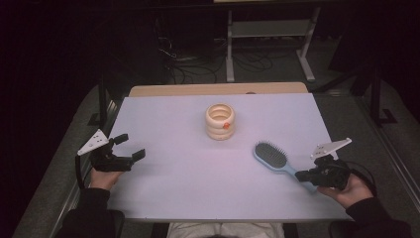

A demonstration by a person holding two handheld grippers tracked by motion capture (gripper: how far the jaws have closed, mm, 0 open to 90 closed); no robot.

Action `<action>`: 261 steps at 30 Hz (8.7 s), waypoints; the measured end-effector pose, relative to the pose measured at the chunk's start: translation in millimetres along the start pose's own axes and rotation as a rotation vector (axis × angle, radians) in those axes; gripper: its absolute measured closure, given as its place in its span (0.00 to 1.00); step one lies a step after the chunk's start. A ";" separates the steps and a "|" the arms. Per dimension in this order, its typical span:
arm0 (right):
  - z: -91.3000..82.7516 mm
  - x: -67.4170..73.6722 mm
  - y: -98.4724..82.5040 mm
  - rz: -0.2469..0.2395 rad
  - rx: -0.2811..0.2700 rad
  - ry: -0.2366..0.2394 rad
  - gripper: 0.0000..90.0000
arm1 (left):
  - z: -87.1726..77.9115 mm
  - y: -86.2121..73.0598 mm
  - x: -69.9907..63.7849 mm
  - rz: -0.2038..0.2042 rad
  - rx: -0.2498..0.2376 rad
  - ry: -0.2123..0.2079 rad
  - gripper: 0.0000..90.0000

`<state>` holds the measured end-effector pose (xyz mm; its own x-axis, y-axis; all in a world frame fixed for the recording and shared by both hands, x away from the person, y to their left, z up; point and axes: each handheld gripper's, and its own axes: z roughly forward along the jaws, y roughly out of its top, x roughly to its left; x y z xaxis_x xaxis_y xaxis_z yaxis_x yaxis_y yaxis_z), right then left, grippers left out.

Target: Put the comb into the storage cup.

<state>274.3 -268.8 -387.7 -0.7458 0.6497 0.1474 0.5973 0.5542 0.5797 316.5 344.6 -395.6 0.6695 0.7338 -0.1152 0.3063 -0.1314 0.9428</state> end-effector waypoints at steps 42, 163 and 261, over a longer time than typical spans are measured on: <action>2.2 -17.9 47.9 -0.009 0.068 -0.050 0.79 | 1.3 -0.3 0.7 0.004 0.008 -0.002 0.00; -2.9 -8.3 84.6 -0.057 0.014 -0.052 0.76 | 1.8 -0.8 1.8 0.007 0.019 0.003 0.00; 10.7 55.2 230.3 -0.342 -0.139 -0.052 0.76 | 103.1 119.6 -57.0 -0.005 0.041 -0.255 0.00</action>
<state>373.8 -99.7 -254.6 -0.8771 0.4670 -0.1121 0.2683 0.6701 0.6921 384.7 218.3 -308.5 0.8151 0.5437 -0.2002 0.3340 -0.1586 0.9291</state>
